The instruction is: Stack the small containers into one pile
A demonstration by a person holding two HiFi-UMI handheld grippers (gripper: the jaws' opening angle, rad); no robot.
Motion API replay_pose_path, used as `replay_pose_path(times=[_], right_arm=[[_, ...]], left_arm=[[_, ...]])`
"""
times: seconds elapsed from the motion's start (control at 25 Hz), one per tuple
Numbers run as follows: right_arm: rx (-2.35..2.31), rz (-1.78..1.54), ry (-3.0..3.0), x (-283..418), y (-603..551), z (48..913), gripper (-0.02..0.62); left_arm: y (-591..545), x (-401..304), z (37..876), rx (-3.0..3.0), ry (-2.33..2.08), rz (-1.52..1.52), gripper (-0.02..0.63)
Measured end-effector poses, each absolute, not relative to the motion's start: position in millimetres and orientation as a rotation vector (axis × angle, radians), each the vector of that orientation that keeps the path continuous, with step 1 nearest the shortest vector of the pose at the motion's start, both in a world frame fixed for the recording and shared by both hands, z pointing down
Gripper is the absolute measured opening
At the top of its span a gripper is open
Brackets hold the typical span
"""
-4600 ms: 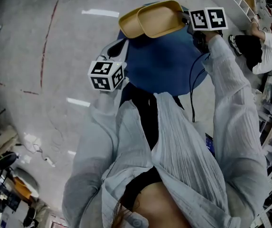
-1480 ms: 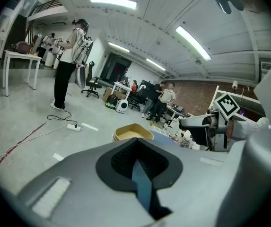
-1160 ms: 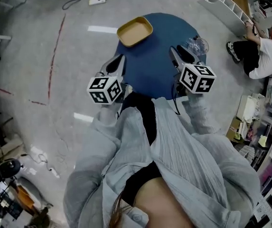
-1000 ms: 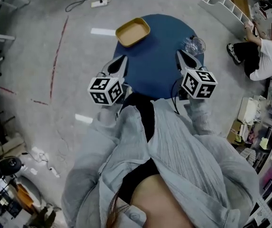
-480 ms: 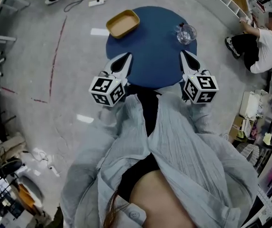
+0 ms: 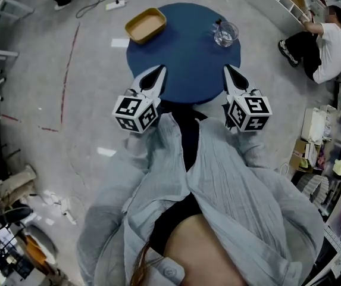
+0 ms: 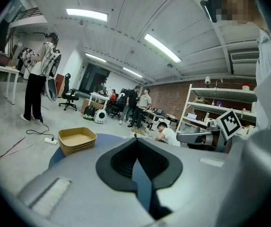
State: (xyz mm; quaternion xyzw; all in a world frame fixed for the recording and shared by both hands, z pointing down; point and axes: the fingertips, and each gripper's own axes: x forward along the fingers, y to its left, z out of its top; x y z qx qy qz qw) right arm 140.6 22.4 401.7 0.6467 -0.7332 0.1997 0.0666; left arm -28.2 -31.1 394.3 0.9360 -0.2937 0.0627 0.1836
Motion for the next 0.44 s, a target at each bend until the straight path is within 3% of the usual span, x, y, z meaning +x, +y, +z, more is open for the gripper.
replay_pose_path(times=[0.44], right_arm=[[1.950,0.603,-2.205,137.5,31.8,403.9,0.002]], left_arm=[[-23.8,-36.7,398.1,2.623,-0.869,0.178,0.014]])
